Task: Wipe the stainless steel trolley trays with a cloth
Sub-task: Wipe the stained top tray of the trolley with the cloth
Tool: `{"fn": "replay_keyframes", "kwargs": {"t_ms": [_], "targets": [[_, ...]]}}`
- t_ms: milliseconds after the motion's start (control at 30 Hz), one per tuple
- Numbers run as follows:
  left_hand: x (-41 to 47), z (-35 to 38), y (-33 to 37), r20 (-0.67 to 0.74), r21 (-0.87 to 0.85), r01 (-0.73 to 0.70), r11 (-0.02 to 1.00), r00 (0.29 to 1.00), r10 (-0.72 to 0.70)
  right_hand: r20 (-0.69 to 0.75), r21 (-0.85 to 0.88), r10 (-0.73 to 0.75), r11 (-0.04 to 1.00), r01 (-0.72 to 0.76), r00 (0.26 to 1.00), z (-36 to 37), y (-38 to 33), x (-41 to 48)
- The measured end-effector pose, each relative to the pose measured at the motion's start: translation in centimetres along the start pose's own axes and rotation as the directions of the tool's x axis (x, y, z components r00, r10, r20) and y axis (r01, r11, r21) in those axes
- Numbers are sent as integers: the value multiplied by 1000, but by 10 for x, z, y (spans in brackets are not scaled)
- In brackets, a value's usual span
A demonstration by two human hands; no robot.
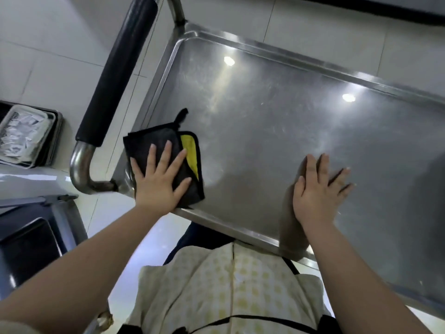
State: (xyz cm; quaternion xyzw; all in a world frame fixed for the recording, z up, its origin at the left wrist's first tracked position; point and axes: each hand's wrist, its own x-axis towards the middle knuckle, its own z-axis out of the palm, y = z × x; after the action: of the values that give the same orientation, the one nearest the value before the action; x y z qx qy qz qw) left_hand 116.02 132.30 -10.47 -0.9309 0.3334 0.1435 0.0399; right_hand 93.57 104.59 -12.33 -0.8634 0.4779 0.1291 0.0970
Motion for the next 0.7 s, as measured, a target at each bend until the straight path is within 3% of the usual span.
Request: {"fn": "replay_keyframes", "kwargs": {"t_ms": [133,267,567,700], "targets": [[1,3,4,46,20,-7,1000,999,6,-5,64,18,998,-18,1000,-6,-37,25],[25,-4,4,-4,-10,-80,997,997,80,-59,45,56,998,-53,997,-4,-43,33],[244,-57,78,-70,-29,-272,962,960,270,-116,30,49,999,-46,992,-3,-44,34],[263,-62,123,-54,-17,-335,942,941,333,-93,14,71,997,-70,993,-5,-43,38]]}}
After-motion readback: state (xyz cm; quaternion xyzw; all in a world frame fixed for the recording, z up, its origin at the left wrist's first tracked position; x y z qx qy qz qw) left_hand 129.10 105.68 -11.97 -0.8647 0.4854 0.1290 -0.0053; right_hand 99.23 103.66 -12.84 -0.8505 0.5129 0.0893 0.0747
